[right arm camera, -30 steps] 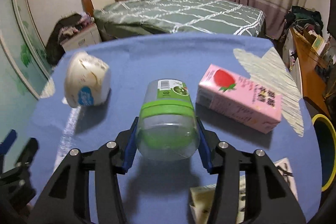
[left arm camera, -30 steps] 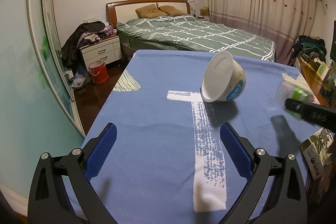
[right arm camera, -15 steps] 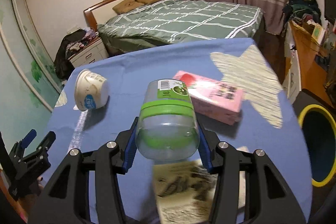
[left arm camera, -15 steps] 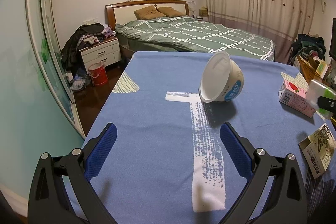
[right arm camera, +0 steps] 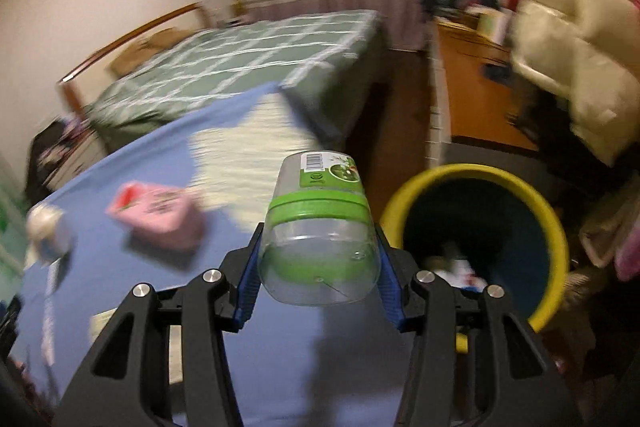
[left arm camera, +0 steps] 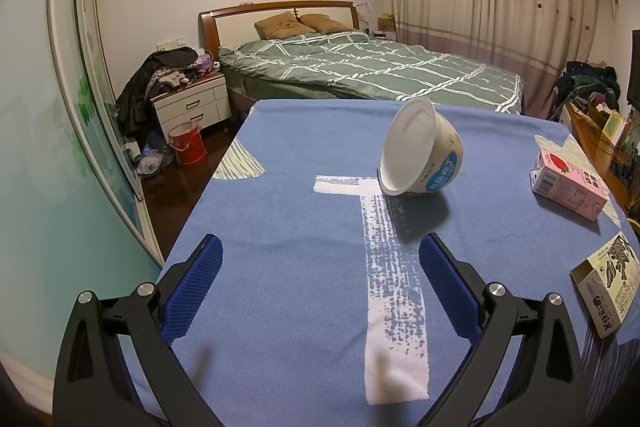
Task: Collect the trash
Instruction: 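Carry the jar over the bin and open the right gripper, then grasp the cream flower-print tea box with the left gripper and lift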
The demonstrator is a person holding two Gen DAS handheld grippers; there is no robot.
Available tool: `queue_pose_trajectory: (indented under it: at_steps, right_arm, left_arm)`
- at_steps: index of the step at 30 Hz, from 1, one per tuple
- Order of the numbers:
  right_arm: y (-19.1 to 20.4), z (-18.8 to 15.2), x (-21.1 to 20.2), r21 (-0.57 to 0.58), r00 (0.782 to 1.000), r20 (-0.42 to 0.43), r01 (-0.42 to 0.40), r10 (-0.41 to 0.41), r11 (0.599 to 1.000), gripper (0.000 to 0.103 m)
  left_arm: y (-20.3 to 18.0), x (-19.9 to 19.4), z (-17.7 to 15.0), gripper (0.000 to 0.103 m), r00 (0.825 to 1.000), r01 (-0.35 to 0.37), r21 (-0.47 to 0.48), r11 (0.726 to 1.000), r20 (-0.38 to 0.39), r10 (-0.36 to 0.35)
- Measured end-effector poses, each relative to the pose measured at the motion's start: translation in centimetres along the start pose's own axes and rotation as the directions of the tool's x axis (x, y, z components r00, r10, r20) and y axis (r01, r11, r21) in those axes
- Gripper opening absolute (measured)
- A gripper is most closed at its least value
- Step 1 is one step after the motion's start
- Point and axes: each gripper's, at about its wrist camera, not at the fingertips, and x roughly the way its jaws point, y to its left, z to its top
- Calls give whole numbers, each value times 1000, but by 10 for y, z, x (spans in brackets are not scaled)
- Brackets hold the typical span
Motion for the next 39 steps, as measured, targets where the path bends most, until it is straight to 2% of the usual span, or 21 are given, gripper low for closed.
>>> queue_pose_trajectory:
  at_steps: [5, 9, 11, 13, 18, 23, 26, 27, 29, 31, 34, 35, 36, 39]
  right_arm:
    - [-40, 6, 18, 53, 996, -19, 91, -90, 994, 48]
    - [-63, 7, 34, 79, 984, -50, 174, -171, 982, 48]
    - [-72, 6, 35, 92, 981, -44, 191, -187, 977, 50]
    - [-71, 3, 33, 92, 982, -27, 188, -187, 978, 58]
    - [-62, -2, 30, 57, 990, 31, 133, -135, 989, 58]
    - [-57, -3, 32, 20, 992, 36, 120, -120, 993, 59]
    - [-53, 1, 32, 13, 993, 32, 114, -115, 993, 59]
    - [-56, 1, 34, 15, 993, 25, 114, -115, 993, 59]
    - [-52, 3, 33, 19, 994, 14, 109, -110, 994, 59]
    - [-53, 5, 34, 25, 995, 6, 103, -103, 994, 59]
    - [-47, 3, 32, 23, 995, 10, 103, -103, 994, 59]
    - [-45, 2, 32, 18, 994, 11, 105, -105, 994, 59]
    - [-43, 3, 31, 7, 994, 14, 106, -106, 994, 59]
    - [-41, 1, 33, -2, 995, 15, 103, -103, 995, 59]
  left_arm:
    - [1, 1, 1, 97, 1000, -6, 1, 1000, -8, 6]
    - [0, 2, 1, 97, 1000, -12, 6, 1000, -10, 12]
    - [-1, 2, 1, 97, 1000, -15, 12, 1000, -8, 15]
    - [-3, 1, 1, 97, 1000, -18, 22, 1000, -7, 18]
    - [-6, 1, 0, 97, 1000, -21, 38, 999, -4, 21]
    - [-12, -2, -1, 97, 1000, -8, 67, 998, 11, 7]
    - [-29, -11, -3, 97, 994, 110, 126, 986, 11, -112]
    - [-41, -18, -4, 97, 981, 191, 162, 968, -5, -193]
    - [-61, -27, -6, 97, 952, 304, 218, 927, -30, -305]
    - [-90, -39, -10, 97, 894, 445, 297, 845, -84, -441]
    - [-128, -50, -16, 97, 812, 577, 376, 725, -172, -558]
    - [-138, -51, -17, 97, 795, 600, 390, 698, -192, -575]
    - [-148, -52, -18, 97, 782, 616, 406, 676, -209, -587]
    - [-174, -52, -20, 97, 772, 628, 432, 647, -243, -587]
